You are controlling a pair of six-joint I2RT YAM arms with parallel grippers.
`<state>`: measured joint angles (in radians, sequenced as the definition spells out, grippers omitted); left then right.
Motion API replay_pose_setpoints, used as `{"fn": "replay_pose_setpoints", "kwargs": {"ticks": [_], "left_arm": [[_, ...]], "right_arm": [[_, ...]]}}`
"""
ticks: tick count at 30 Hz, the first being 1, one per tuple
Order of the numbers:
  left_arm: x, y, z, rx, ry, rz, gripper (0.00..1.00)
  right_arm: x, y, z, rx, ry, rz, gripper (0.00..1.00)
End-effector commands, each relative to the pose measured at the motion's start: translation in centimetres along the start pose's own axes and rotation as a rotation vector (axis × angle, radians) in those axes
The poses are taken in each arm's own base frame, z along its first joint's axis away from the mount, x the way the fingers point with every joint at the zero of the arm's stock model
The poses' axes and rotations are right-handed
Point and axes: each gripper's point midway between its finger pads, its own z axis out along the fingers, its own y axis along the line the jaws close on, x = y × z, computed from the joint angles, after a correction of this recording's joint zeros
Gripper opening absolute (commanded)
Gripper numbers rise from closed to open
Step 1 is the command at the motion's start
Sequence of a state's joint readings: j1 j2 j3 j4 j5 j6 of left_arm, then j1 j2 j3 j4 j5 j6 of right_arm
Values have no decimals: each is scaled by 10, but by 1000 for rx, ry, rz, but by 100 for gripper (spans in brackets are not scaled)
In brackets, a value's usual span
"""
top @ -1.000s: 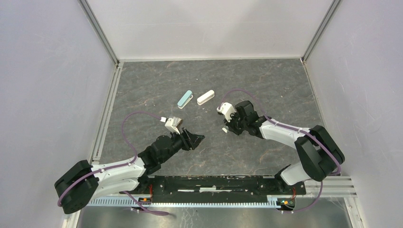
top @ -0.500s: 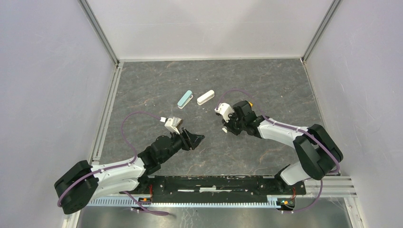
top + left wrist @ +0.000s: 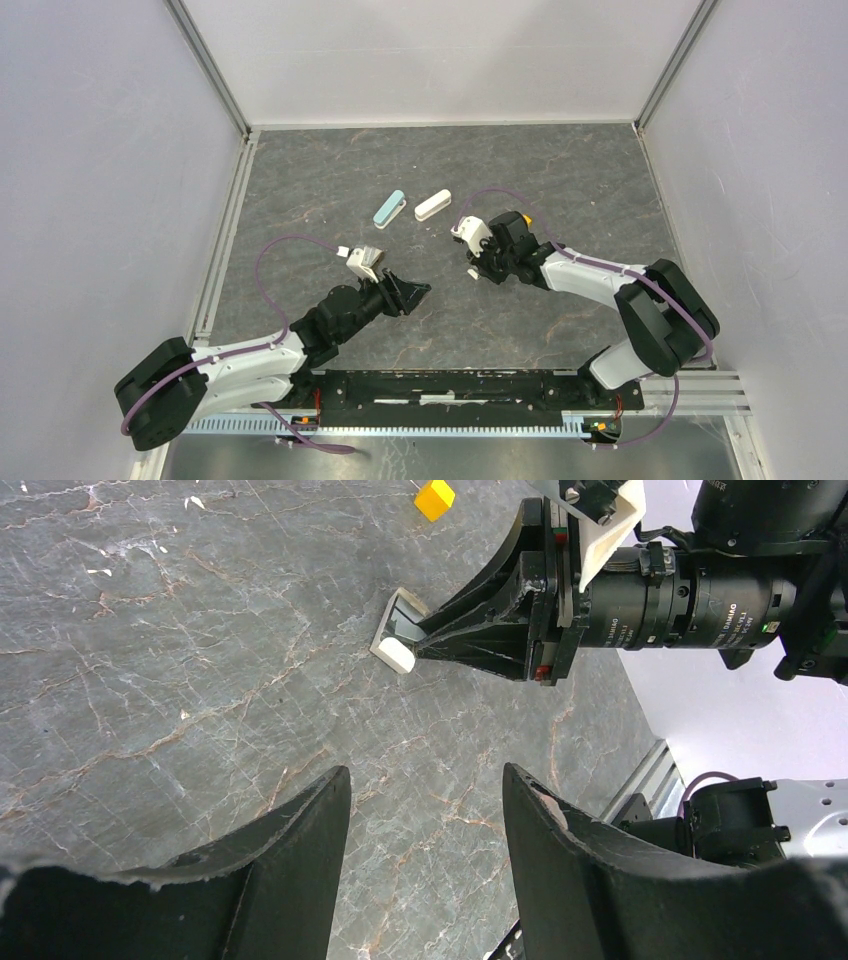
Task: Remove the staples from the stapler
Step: Place the staple in the staple box.
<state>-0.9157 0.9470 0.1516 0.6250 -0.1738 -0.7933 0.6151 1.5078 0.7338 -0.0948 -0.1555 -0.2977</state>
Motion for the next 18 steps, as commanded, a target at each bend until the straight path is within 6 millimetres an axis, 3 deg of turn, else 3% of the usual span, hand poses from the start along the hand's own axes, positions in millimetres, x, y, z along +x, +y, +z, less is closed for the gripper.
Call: {"fn": "replay_pose_setpoints", "kwargs": {"ticks": [1, 18], "left_arm": [[-11, -8, 2, 29, -40, 14, 64], [-10, -8, 2, 35, -39, 11, 64]], "right_arm": [[-19, -6, 0, 15, -36, -27, 19], [-18, -5, 2, 19, -21, -27, 22]]}}
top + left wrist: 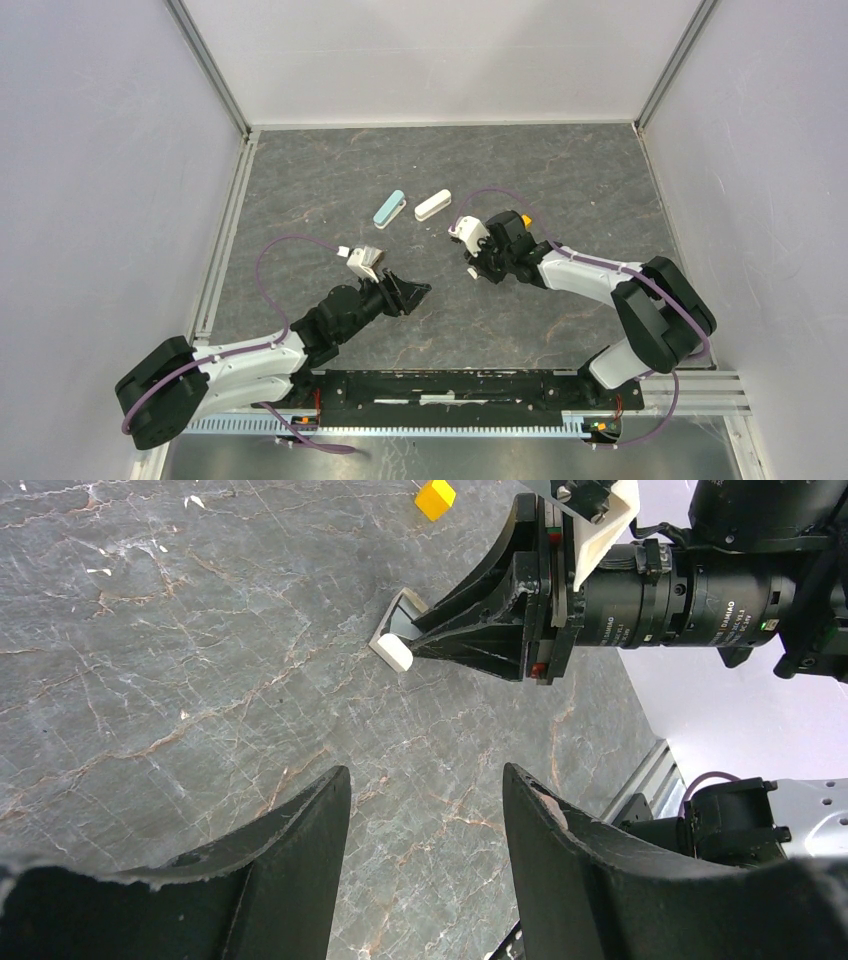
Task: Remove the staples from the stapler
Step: Place the staple in the staple box.
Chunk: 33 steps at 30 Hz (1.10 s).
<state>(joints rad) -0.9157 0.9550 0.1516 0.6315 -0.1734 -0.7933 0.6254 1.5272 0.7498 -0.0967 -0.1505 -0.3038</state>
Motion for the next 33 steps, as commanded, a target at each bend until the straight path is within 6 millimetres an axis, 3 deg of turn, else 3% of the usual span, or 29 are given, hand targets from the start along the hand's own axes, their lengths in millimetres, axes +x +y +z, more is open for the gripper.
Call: {"fn": "replay_pose_setpoints", "kwargs": {"ticks": [1, 33], "left_arm": [[-11, -9, 1, 36, -42, 10, 64], [-13, -9, -1, 33, -46, 13, 64]], "right_arm": [[-15, -7, -2, 24, -27, -14, 22], [-21, -5, -8, 19, -50, -13, 27]]}}
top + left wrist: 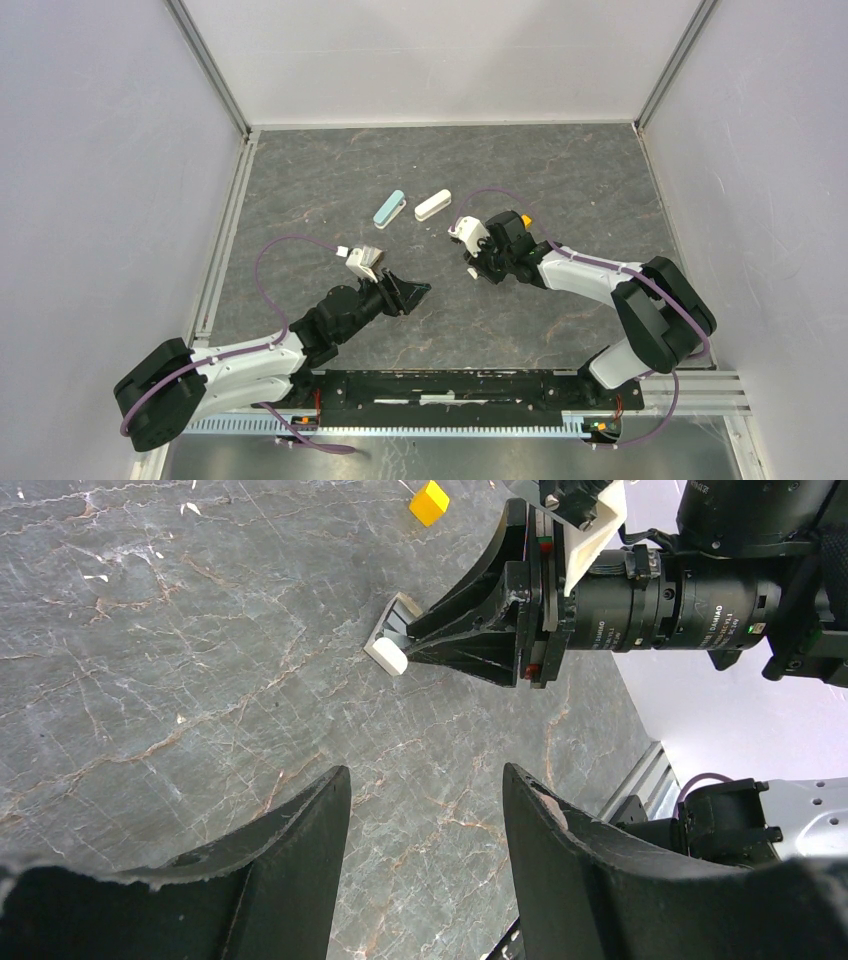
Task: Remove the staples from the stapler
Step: Place the staple in the staple box.
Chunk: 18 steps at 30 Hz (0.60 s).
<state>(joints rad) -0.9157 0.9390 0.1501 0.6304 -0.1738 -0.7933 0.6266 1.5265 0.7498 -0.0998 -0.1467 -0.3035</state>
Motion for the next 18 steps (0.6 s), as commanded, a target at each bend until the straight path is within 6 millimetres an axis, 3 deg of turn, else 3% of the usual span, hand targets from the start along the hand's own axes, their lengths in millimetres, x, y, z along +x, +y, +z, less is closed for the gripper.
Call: {"fn": "replay_pose_setpoints", "kwargs": {"ticks": [1, 18], "left_arm": [[-11, -7, 0, 25, -38, 15, 64], [-12, -11, 3, 32, -34, 17, 64]], "right_arm": [[-22, -6, -8, 17, -54, -12, 28], [-29, 3, -10, -28, -84, 4, 27]]}}
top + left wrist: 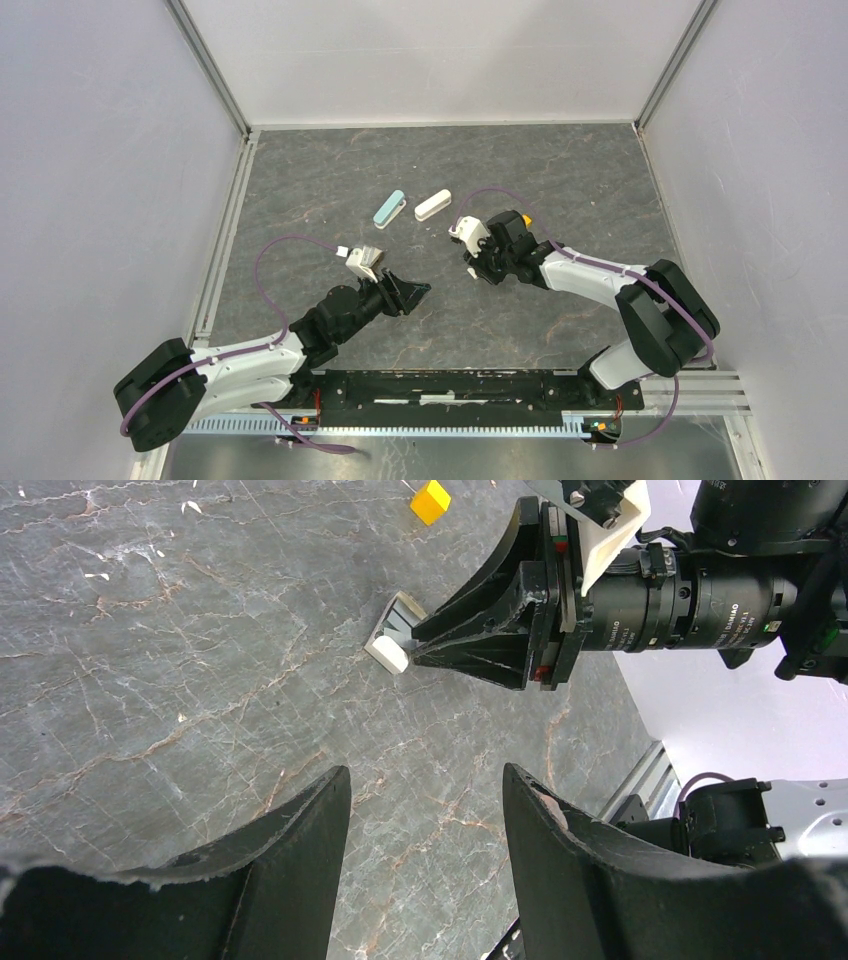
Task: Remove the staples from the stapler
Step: Place the staple in the staple box.
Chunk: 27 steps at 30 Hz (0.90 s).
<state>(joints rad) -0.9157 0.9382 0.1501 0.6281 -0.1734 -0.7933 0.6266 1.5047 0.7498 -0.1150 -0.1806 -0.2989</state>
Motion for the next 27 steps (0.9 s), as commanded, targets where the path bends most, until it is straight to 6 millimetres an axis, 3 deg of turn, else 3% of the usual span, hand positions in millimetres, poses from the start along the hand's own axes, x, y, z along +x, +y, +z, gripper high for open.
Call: {"fn": "replay_pose_setpoints", "kwargs": {"ticks": [1, 27], "left_arm": [[-13, -12, 3, 34, -36, 16, 64], [-11, -12, 2, 42, -34, 3, 64]], "right_arm": [[-24, -2, -5, 0, -66, 0, 27], [-28, 6, -2, -45, -81, 42, 19]]}}
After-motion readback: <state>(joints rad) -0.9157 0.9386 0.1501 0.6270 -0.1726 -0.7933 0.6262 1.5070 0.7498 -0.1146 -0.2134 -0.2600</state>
